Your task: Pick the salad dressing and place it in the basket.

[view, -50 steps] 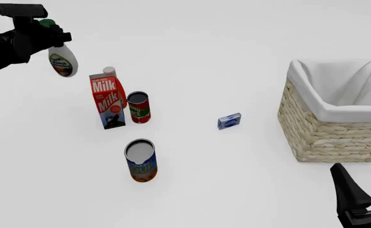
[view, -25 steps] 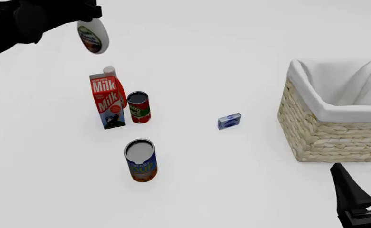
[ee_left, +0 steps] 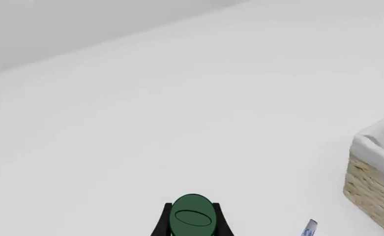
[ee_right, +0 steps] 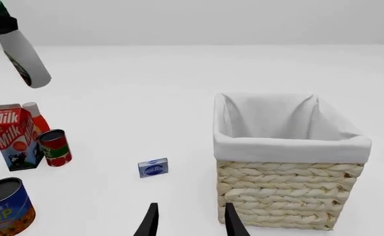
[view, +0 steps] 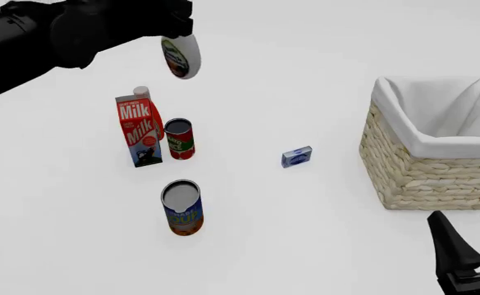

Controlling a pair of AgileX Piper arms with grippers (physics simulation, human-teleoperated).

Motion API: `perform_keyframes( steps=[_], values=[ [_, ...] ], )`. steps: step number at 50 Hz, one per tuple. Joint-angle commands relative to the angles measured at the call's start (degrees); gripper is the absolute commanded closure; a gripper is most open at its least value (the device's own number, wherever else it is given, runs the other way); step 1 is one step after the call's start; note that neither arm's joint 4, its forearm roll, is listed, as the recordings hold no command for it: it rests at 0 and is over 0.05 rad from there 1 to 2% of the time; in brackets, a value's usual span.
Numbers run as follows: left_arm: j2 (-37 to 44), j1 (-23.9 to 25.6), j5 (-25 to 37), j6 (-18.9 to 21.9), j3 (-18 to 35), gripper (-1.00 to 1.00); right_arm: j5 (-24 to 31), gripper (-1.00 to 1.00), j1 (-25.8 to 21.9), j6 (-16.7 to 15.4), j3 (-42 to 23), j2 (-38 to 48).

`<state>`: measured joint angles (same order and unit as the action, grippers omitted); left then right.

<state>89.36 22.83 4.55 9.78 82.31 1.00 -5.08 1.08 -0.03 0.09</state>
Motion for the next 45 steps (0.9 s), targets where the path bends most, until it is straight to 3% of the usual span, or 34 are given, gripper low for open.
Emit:
perform_keyframes(
  steps=[1, 24, 28, 45],
  values=[
    [-0.3, 5.8, 0.1, 0.4, -0.8, 1.0, 0.1, -1.0, -0.2, 0.0, 0.0, 0.0],
    [-0.5, 15.8, 0.0, 0.7, -5.0, 1.0, -0.2, -1.0, -0.3, 0.0, 0.0, 0.0],
    [-0.4, 18.2, 1.4, -1.9, -4.5, 1.0, -0.2, -1.0, -0.2, 0.0, 0.0, 0.0],
    [0.6, 19.5, 0.1, -0.8, -5.6, 1.0, -0.5, -1.0, -0.1, 0.0, 0.0, -0.1]
  ],
)
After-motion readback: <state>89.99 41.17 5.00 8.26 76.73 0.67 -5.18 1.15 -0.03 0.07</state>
